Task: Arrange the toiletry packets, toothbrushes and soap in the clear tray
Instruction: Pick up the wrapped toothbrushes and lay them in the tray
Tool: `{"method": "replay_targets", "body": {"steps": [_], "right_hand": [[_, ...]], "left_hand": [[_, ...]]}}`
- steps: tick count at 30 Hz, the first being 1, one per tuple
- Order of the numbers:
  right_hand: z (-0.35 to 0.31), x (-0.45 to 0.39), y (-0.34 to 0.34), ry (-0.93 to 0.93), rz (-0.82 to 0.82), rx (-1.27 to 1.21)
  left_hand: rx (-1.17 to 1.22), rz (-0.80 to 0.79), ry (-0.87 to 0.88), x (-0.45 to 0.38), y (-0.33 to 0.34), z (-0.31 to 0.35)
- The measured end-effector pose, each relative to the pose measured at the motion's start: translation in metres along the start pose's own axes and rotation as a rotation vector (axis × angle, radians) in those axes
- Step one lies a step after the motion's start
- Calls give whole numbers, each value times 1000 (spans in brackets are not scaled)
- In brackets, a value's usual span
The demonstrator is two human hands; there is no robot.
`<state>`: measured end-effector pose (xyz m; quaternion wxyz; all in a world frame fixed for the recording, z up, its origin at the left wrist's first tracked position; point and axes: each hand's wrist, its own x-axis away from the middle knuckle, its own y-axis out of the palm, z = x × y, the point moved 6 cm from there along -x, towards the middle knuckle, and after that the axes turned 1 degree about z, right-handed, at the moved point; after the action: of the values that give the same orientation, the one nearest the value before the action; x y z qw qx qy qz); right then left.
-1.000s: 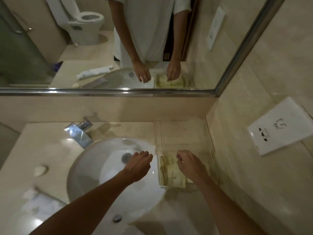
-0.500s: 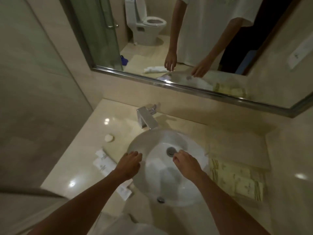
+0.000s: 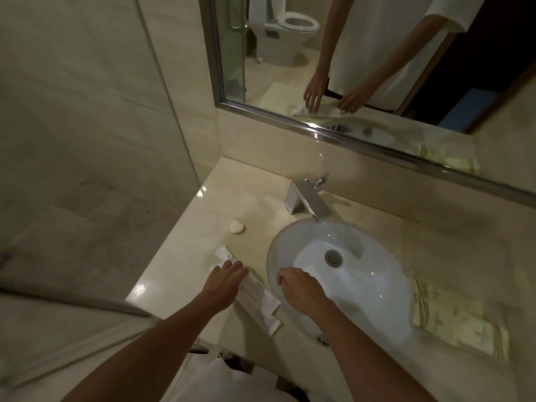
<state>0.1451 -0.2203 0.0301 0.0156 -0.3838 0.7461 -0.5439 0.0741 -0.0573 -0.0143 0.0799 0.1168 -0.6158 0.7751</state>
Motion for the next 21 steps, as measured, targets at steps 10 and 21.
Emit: {"method": "replay_targets", "body": {"steps": [10,21], "right_hand": [[-26,2,46,58,2,-3],[-30,-2,67,137,4,28]], "left_hand": [[-59,-72,46,-16,11,-14],[-105,-70,23,-20,8,-37]]}}
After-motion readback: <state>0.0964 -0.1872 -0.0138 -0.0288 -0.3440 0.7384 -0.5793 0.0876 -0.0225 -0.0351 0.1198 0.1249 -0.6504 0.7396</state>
